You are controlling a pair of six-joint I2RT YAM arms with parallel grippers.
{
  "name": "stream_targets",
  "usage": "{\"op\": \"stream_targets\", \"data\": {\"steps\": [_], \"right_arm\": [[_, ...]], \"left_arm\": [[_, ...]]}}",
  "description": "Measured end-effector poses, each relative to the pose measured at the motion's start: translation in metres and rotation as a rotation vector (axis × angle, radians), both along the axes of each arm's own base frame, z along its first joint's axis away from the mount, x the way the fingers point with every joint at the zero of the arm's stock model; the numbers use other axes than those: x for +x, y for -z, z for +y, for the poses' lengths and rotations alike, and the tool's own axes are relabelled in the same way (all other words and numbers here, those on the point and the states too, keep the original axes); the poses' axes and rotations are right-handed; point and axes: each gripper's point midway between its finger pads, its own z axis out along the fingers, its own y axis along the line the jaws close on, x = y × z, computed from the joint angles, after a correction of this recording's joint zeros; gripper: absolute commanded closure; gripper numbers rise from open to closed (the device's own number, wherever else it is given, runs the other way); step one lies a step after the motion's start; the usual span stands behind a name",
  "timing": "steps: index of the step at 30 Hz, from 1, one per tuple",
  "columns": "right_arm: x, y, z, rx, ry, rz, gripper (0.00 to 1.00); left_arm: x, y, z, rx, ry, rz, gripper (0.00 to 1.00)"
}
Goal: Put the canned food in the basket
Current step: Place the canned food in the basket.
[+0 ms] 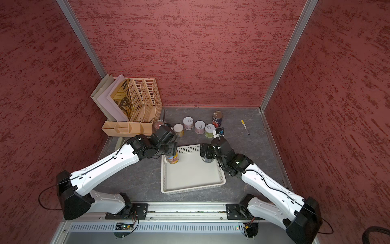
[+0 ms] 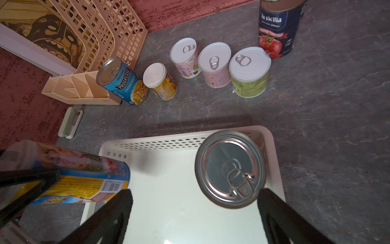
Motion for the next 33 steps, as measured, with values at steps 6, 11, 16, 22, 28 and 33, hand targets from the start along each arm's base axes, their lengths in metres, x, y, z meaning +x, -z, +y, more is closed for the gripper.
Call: {"op": "stream_targets", "data": {"steps": [6, 11, 16, 22, 28, 33], "right_arm": [[0.001, 0.000, 0.000, 0.000, 0.002, -0.003, 0.02], [0.001, -0.001, 0.000, 0.001, 0.003, -0.005, 0.02], [0.001, -0.001, 0.000, 0.001, 0.003, -0.005, 0.02], [0.001, -0.001, 0.000, 0.001, 0.004, -0.005, 0.01], [0.001, 0.002, 0.000, -0.001, 0.004, -0.002, 0.01], [0.001, 0.007, 0.000, -0.011, 0.004, 0.009, 0.02]], "left_arm": [[0.007, 0.023, -0.001, -0.026, 0.004, 0.006, 0.84], [0.020, 0.038, 0.011, -0.047, -0.030, 0.006, 0.85], [0.026, 0.047, 0.016, -0.042, -0.038, -0.004, 0.86], [0.033, 0.054, 0.016, -0.016, -0.035, -0.023, 0.87], [0.040, 0.053, 0.020, 0.009, -0.041, -0.050, 0.86], [0.046, 0.061, 0.021, 0.033, -0.042, -0.052, 0.82]]}}
